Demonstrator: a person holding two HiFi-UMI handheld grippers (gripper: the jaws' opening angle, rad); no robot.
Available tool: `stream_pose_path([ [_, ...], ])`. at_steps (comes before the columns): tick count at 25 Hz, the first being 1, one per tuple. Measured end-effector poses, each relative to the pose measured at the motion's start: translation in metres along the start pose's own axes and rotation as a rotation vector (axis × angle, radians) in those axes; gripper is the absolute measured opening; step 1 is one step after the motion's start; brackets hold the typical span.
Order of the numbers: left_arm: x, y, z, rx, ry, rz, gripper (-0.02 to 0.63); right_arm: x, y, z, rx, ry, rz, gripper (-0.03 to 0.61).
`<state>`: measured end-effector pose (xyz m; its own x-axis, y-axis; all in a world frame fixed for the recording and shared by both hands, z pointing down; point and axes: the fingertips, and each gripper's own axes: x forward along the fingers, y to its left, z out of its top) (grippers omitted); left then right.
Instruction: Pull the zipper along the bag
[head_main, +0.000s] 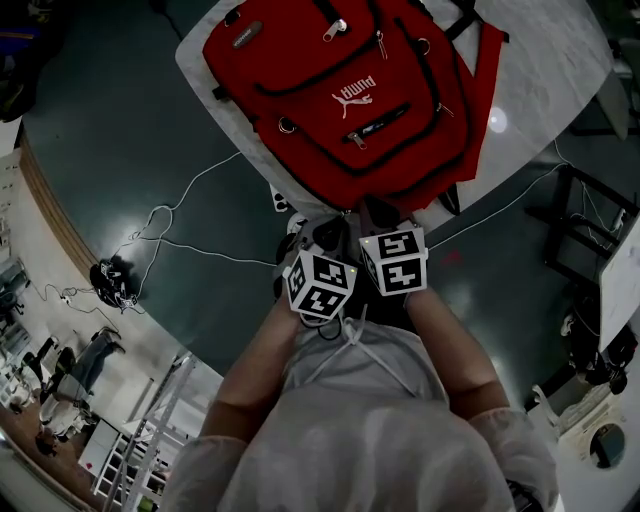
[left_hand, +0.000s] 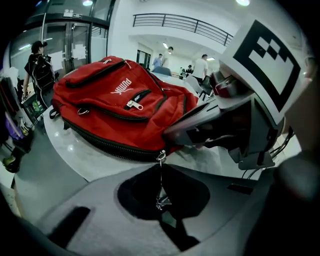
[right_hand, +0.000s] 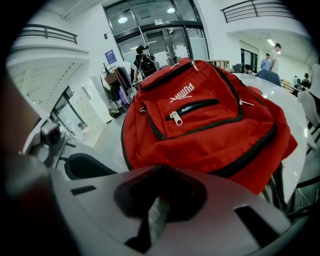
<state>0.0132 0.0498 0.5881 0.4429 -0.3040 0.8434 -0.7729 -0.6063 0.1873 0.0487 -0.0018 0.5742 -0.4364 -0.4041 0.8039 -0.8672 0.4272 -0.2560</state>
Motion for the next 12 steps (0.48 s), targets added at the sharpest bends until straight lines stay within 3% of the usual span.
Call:
stream_pose_path([
  [5, -0.003, 0.002, 0.0, -0.007, 0.016, -0.018, 0.023, 0.001, 0.001, 0.001, -0.009, 0.017, -0.001, 0.026],
  [12, -0.003, 0.014, -0.003, 0.056, 0.047, 0.0, 0.021, 0.003, 0.001, 0.0, -0.021, 0.064, -0.009, 0.026],
])
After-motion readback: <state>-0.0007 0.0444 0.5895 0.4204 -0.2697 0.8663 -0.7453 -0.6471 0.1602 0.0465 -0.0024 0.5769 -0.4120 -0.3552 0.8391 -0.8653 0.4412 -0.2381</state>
